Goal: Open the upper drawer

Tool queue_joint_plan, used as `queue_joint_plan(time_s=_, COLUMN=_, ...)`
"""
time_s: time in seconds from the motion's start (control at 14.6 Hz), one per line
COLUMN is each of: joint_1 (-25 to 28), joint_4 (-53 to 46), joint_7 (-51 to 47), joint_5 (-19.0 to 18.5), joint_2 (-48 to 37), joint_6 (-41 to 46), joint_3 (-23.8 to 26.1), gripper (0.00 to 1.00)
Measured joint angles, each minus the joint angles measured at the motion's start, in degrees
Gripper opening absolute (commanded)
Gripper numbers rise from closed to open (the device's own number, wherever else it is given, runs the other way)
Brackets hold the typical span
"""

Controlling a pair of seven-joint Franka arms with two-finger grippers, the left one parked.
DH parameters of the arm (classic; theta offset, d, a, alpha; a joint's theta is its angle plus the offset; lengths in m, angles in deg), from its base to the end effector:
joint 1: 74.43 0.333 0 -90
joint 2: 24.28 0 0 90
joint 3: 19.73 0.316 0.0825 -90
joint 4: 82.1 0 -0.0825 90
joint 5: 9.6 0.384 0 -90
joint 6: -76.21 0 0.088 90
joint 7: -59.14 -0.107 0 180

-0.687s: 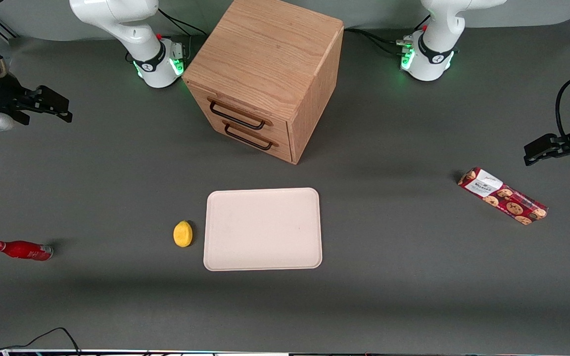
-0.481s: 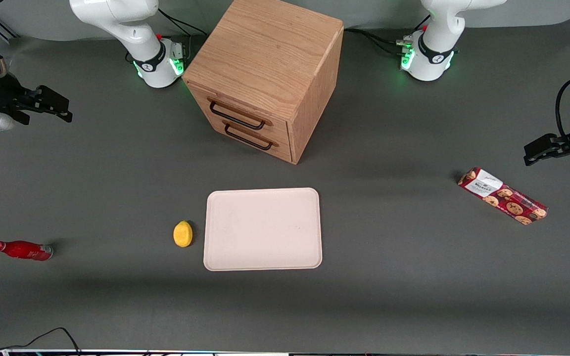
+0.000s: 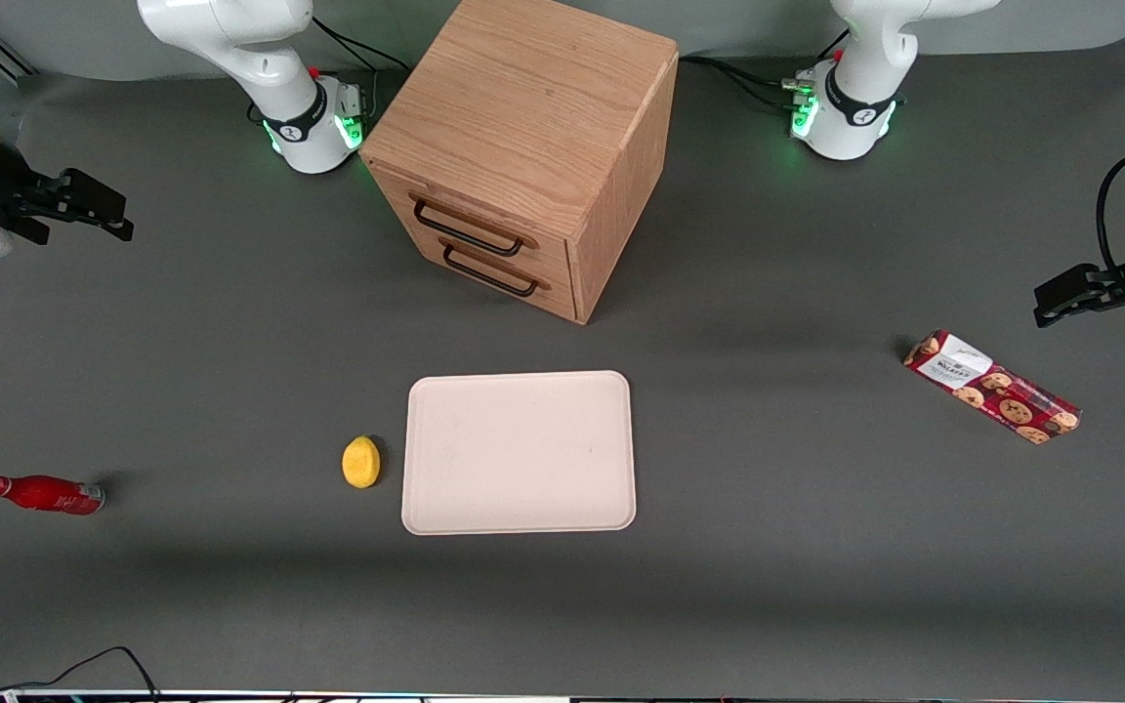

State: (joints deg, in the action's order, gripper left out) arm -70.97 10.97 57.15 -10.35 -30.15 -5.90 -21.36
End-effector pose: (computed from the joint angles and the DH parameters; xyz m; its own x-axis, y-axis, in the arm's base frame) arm 0.5073 0.0138 0.6425 0.9961 -0.0043 -0.0883 -0.0031 -0.9999 0.0132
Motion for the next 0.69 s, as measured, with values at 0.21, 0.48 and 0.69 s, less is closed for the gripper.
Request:
queue_joint_plan(time_s=0.21, joint_1=-0.3, joint_4=-0.1, joint_7=0.0, joint_5=0.0, joint_2=0.0, joint_6=0.0, joint_3=0.0, gripper=1.00)
queue_joint_plan(time_s=0.48, joint_1=-0.4, joint_4=-0.2, joint_7=0.0, joint_5=0.0, joint_2=0.0, joint_6=0.1, joint_3=0.0, gripper=1.00)
queue_joint_plan(time_s=0.69, joint_1=-0.3, joint_4=-0.3, joint_7=0.0, joint_5=0.0, joint_2=0.0, joint_6=0.1, joint_3=0.7, gripper=1.00)
